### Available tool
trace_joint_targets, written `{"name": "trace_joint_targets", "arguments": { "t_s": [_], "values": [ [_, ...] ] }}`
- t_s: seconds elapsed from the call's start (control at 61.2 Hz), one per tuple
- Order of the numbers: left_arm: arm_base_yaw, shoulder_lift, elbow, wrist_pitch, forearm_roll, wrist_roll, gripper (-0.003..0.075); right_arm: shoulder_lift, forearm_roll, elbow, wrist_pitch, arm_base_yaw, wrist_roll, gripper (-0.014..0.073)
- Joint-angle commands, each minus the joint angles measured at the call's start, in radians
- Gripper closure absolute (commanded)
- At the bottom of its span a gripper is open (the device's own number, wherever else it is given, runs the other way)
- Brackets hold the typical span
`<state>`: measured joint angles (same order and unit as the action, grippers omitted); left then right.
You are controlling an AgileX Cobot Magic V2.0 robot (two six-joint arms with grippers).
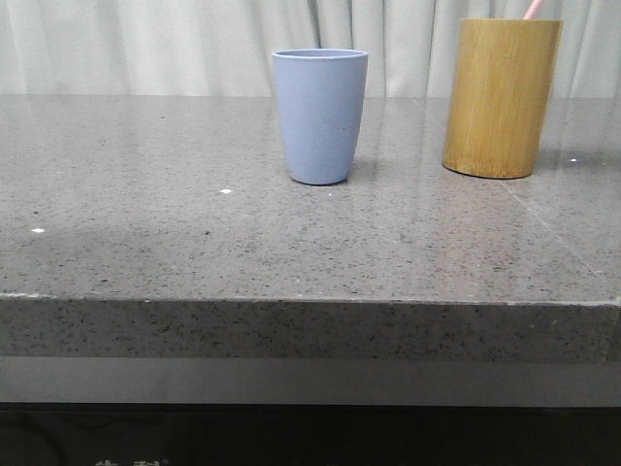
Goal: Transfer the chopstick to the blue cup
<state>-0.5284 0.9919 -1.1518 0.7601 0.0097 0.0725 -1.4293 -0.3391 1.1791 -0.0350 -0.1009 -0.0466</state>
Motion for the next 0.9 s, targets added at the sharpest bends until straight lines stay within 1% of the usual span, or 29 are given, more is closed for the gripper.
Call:
{"name": "trace_joint_targets", "arguments": {
  "t_s": [0.0, 0.049, 0.131, 0.229, 0.36, 0.507, 0.686, 0.768, 0.883],
  "values": [
    [0.001, -0.018, -0.029, -0.08, 0.0, 0.0, 0.0332, 0.056, 0.09, 0.115, 0.009, -0.001, 0.006, 0.0608],
    [0.001, -0.018, -0.029, -0.08, 0.0, 0.0, 0.0332, 0.062, 0.144, 0.173, 0.057, -0.001, 0.006, 0.0608],
    [0.001, -0.018, -0.029, -0.08, 0.0, 0.0, 0.0332, 0.07, 0.198, 0.268, 0.133, -0.003, 0.006, 0.0608],
    [0.001, -0.018, -0.029, -0.08, 0.0, 0.0, 0.0332, 0.078, 0.207, 0.381, 0.241, -0.009, 0.006, 0.0608],
    [0.001, -0.018, -0.029, -0.08, 0.0, 0.0, 0.0332, 0.081, 0.204, 0.504, 0.345, -0.062, 0.006, 0.0608],
    [0.001, -0.018, -0.029, -0.08, 0.0, 0.0, 0.0332, 0.078, 0.204, 0.54, 0.356, -0.193, 0.009, 0.0608],
    [0.001, -0.018, -0.029, -0.08, 0.0, 0.0, 0.0332, 0.023, 0.205, 0.54, 0.323, -0.353, 0.078, 0.0608],
    [0.001, -0.018, -0.029, -0.082, 0.0, 0.0, 0.0332, -0.017, 0.207, 0.54, 0.321, -0.394, 0.113, 0.0608],
    [0.001, -0.018, -0.029, -0.086, 0.0, 0.0, 0.0332, -0.081, 0.212, 0.54, 0.324, -0.421, 0.147, 0.0608]
  ]
}}
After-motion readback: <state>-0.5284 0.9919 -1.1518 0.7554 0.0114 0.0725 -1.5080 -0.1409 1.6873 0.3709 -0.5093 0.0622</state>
